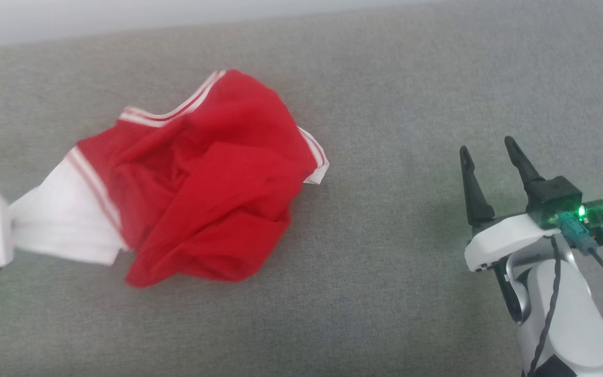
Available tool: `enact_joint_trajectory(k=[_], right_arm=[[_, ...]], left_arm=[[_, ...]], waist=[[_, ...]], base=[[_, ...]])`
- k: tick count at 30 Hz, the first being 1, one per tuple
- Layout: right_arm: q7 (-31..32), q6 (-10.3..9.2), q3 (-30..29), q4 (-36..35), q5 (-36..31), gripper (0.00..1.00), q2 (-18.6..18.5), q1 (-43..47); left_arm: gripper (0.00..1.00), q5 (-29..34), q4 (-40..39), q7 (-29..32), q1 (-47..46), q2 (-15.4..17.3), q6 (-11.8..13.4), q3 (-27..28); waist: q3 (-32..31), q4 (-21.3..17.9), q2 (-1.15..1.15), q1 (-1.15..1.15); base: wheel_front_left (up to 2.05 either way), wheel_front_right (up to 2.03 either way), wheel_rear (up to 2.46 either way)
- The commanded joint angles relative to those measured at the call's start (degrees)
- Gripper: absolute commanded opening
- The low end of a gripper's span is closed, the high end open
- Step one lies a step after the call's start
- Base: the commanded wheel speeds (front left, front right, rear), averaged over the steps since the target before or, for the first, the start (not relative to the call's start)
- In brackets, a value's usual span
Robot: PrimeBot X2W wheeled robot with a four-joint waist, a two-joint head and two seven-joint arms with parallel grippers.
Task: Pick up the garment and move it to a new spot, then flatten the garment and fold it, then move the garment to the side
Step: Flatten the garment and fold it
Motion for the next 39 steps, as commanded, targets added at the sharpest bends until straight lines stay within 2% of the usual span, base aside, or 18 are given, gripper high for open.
enact_joint_trajectory(k=[1, 4, 7, 15, 17, 18, 25, 28, 31, 34, 39], right_arm=[[-0.3, 0.03, 0.1, 0.1, 0.0, 1.00, 0.1, 0.6], [0.0, 0.03, 0.3, 0.3, -0.2, 1.00, 0.1, 1.3], [0.2, 0.02, 0.5, 0.0, 0.0, 1.00, 0.0, 1.7], [1.3, 0.02, 2.8, -0.3, 1.5, 1.00, 0.1, 2.0], [1.8, 0.03, 3.8, 0.0, 1.8, 1.00, 0.1, 1.6], [1.8, 0.02, 4.3, 0.1, 1.7, 1.00, 0.1, 1.4], [3.5, 0.02, 6.6, 0.5, 3.4, 1.00, -0.3, 0.3], [4.5, 0.03, 8.3, 1.0, 4.7, 1.00, -1.0, -0.3], [6.7, 0.03, 12.1, 1.8, 8.8, 1.00, -1.8, -1.8], [9.5, 0.02, 15.2, 3.0, 12.8, 1.00, -4.2, -3.8], [15.4, 0.03, 19.4, 5.7, 17.2, 1.00, -6.9, -7.7]], left_arm=[[0.00, -0.2, 0.2, -0.9, 2.0, 0.7, 0.6, 0.5], [0.00, -0.1, 1.4, -2.3, 6.0, 2.5, 2.3, 1.2], [0.00, -1.3, 2.9, -3.8, 9.3, 2.4, 3.3, 1.8], [0.00, -4.4, 7.0, -8.1, 11.2, -2.2, 0.3, 2.9], [0.71, -4.0, 7.5, -9.8, 9.6, -2.9, -0.5, 3.0], [1.00, -3.7, 7.8, -10.4, 9.4, -3.1, -1.0, 2.8], [1.00, -0.9, 6.6, -16.5, 5.9, -4.1, -4.2, 2.0], [1.00, -0.2, 5.5, -19.0, 5.4, -4.6, -4.7, 2.1], [1.00, 2.1, 3.2, -25.4, 5.3, -4.9, -5.0, 2.5], [1.00, 3.5, 0.3, -32.2, 6.6, -6.0, -5.2, 3.0], [1.00, 5.5, -4.4, -42.0, 9.9, -8.4, -3.8, 3.9]], waist=[[-1.6, 1.1, 0.00, 0.00], [-2.8, 1.2, 0.00, 0.00], [-3.4, 1.2, 0.00, 0.00], [-3.8, 1.4, 0.00, 0.00], [-4.1, 1.8, 0.00, 0.00], [-4.3, 2.1, 0.00, 0.00], [-6.4, 5.3, 0.00, 0.00], [-7.0, 6.5, 0.00, 0.00], [-7.6, 8.2, 0.00, 0.00], [-8.1, 10.1, 0.00, 0.00], [-8.6, 13.9, 0.00, 0.00]], base=[[0.00, 0.00, 0.00], [0.00, 0.00, 0.00], [0.00, 0.00, 0.00], [0.00, 0.00, 0.00], [0.00, 0.00, 0.00], [0.00, 0.00, 0.00], [0.00, 0.00, 0.00], [0.00, 0.00, 0.00], [0.00, 0.00, 0.00], [0.00, 0.00, 0.00], [0.00, 0.00, 0.00]])
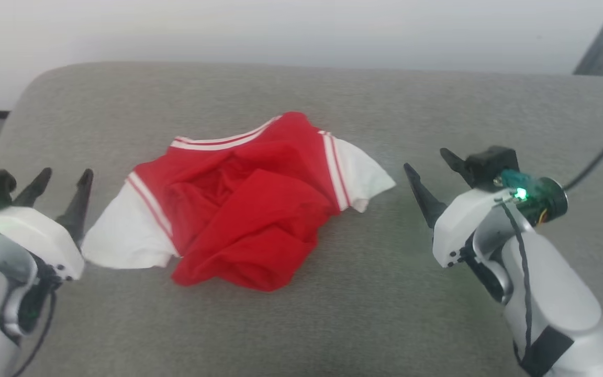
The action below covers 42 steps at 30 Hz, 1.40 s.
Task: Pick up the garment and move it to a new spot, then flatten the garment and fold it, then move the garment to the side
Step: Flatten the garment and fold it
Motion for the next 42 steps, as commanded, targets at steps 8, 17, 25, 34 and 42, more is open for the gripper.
enact_joint_trajectory(k=[8, 17, 25, 34, 42], right_arm=[[11.2, 0.03, 5.5, 5.9, 6.8, 1.00, -4.3, -6.8], [22.3, 0.02, 9.5, 14.6, 10.3, 1.00, -8.4, -12.5], [29.4, 0.02, 8.9, 24.8, 12.2, 1.00, -8.4, -17.0], [29.7, 0.01, 10.7, 30.4, 14.8, 0.00, -8.9, -18.5], [30.6, 0.02, 14.3, 27.6, 18.2, 0.00, -10.7, -17.5]], left_arm=[[1.00, 3.7, -4.9, -13.3, 6.1, -4.4, 3.1, 1.2], [1.00, 7.1, -9.5, -15.9, 10.9, -10.2, 3.7, 6.5], [1.00, 12.1, -11.4, -15.8, 13.7, -16.3, 1.2, 11.0], [1.00, 15.5, -11.5, -15.8, 15.6, -21.8, -1.6, 16.6], [1.00, 17.6, -11.2, -15.8, 18.2, -22.3, -3.0, 20.4]], waist=[[-0.2, 7.9, 0.00, 0.00], [1.2, 13.7, 0.00, 0.00], [2.8, 17.6, 0.00, 0.00], [2.5, 19.2, 0.00, 0.00], [0.1, 16.4, 0.00, 0.00]], base=[[0.00, 0.00, 0.00], [0.00, 0.00, 0.00], [0.00, 0.00, 0.00], [0.00, 0.00, 0.00], [0.00, 0.00, 0.00]])
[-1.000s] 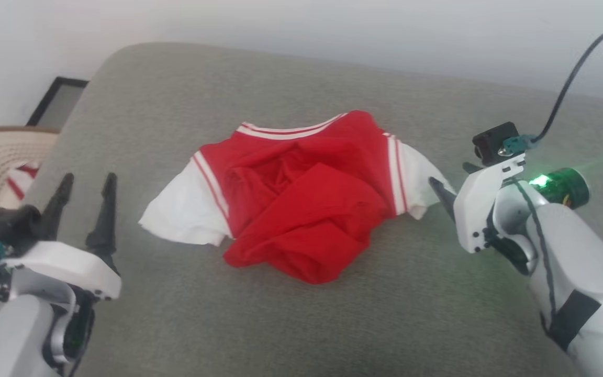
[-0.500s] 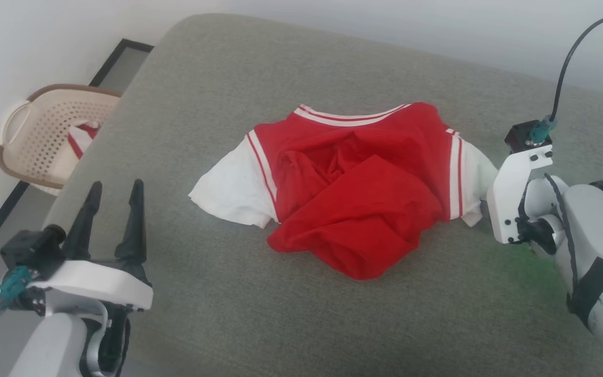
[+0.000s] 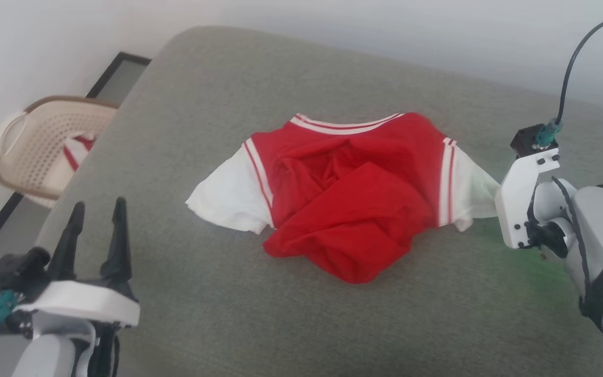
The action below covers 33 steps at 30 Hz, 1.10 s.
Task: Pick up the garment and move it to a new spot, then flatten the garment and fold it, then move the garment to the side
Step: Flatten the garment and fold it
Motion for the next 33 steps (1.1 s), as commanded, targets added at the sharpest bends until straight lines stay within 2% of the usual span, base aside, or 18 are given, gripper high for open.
enact_joint_trajectory(k=[1, 10, 18, 21, 24, 27, 28, 29, 30, 31, 32, 33], right_arm=[[0.3, 0.01, 0.5, -0.9, 1.0, 0.00, -0.5, 1.2], [3.2, 0.01, 0.9, -10.2, 6.7, 0.00, -8.3, 7.1], [5.5, 0.01, -4.6, -16.1, 8.4, 0.00, -15.1, 13.8], [5.3, 0.01, -7.3, -15.8, 8.1, 0.00, -14.8, 16.2], [5.0, 0.01, -9.7, -14.5, 8.2, 0.00, -12.7, 17.7], [4.6, 0.01, -11.7, -11.8, 7.6, 0.16, -10.1, 18.1], [4.2, 0.01, -12.3, -10.9, 7.3, 0.36, -9.4, 17.8], [4.1, 0.01, -12.8, -10.0, 6.9, 0.53, -8.6, 17.3], [3.9, 0.01, -12.9, -9.5, 6.4, 0.64, -8.1, 16.9], [3.7, 0.01, -13.1, -8.9, 6.0, 0.85, -7.6, 16.5], [3.4, 0.01, -13.4, -8.5, 5.6, 1.00, -7.1, 15.9], [3.4, 0.01, -13.4, -8.5, 5.6, 1.00, -7.1, 15.9]], left_arm=[[1.00, 0.7, -0.1, -0.2, 1.0, 0.2, -0.3, 0.4], [1.00, 1.3, -1.5, 0.1, 5.5, 1.7, 0.9, 2.4], [1.00, 0.5, -4.2, 1.7, 8.5, 2.4, 1.8, 2.7], [1.00, 0.4, -5.0, 2.2, 8.9, 2.7, 1.9, 2.5], [1.00, 0.2, -5.6, 2.9, 8.8, 2.7, 1.3, 2.1], [1.00, -0.1, -5.9, 3.5, 8.1, 3.1, 1.1, 1.7], [1.00, 0.0, -6.0, 4.0, 7.8, 3.3, 1.0, 1.5], [1.00, 0.1, -6.1, 4.2, 7.4, 3.6, 0.9, 1.4], [1.00, 0.0, -6.2, 4.7, 6.9, 3.9, 0.6, 1.2], [1.00, -0.1, -6.3, 5.1, 6.6, 4.1, 0.5, 1.1], [1.00, -0.3, -6.4, 5.7, 6.3, 4.3, 0.4, 1.1], [1.00, -0.3, -6.4, 5.7, 6.3, 4.3, 0.4, 1.1]], waist=[[-1.0, -1.2, 0.00, 0.00], [-4.1, -5.7, 0.00, 0.00], [-5.2, -7.8, 0.00, 0.00], [-5.2, -8.0, 0.00, 0.00], [-4.9, -8.2, 0.00, 0.00], [-4.3, -8.4, 0.00, 0.00], [-4.1, -8.5, 0.00, 0.00], [-3.9, -8.7, 0.00, 0.00], [-3.8, -8.9, 0.00, 0.00], [-3.7, -9.1, 0.00, 0.00], [-3.6, -9.5, 0.00, 0.00], [-3.6, -9.5, 0.00, 0.00]], base=[[0.00, 0.00, 0.00], [0.00, 0.00, 0.00], [0.00, 0.00, 0.00], [0.00, 0.00, 0.00], [0.00, 0.00, 0.00], [0.00, 0.00, 0.00], [0.00, 0.00, 0.00], [0.00, 0.00, 0.00], [0.00, 0.00, 0.00], [0.00, 0.00, 0.00], [0.00, 0.00, 0.00], [0.00, 0.00, 0.00]])
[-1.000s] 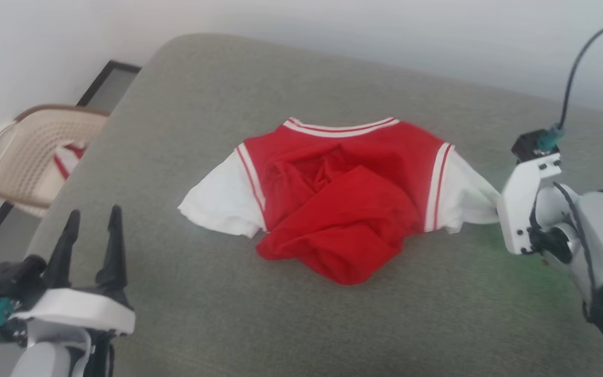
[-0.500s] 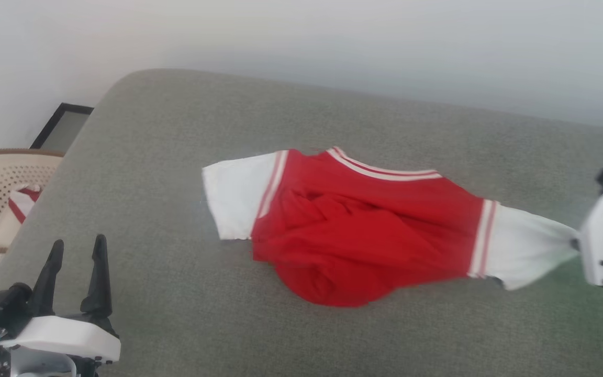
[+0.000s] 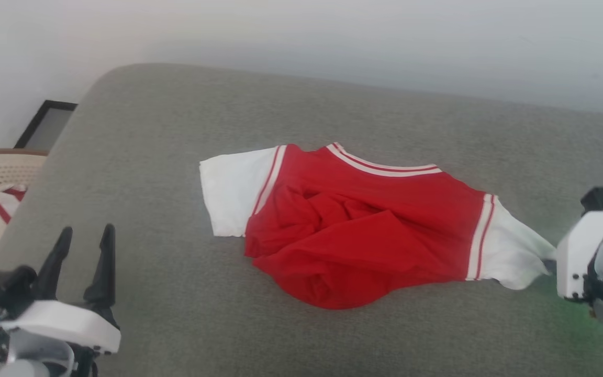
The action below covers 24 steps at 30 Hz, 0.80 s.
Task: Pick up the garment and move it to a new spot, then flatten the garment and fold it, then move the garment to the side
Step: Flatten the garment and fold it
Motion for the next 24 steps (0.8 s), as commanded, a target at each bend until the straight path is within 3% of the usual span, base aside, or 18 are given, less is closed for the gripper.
enact_joint_trajectory(k=[1, 8, 16, 24], right_arm=[[-0.7, 0.01, -0.3, 0.4, -0.7, 1.00, 0.6, -1.1], [-4.6, 0.01, -0.6, -3.4, -3.2, 1.00, 1.6, -3.5], [-15.5, 0.01, -3.8, -12.9, -8.4, 1.00, 3.0, -2.3], [-24.7, 0.01, -10.4, -23.1, -15.5, 1.00, 8.3, 2.0]], left_arm=[[1.00, 0.1, -0.5, 0.7, -1.3, 0.8, -0.2, -0.1], [1.00, -1.4, -1.8, 7.2, -4.5, 4.2, -2.2, -1.0], [1.00, -3.7, -1.0, 15.8, -10.3, 8.8, -4.0, -1.8], [1.00, -6.9, 3.0, 28.6, -18.7, 11.9, -4.5, -4.4]], waist=[[0.2, -0.8, 0.00, 0.00], [0.6, -5.2, 0.00, 0.00], [1.9, -11.4, 0.00, 0.00], [4.2, -16.6, 0.00, 0.00]], base=[[0.00, 0.00, 0.00], [0.00, 0.00, 0.00], [0.00, 0.00, 0.00], [0.00, 0.00, 0.00]])
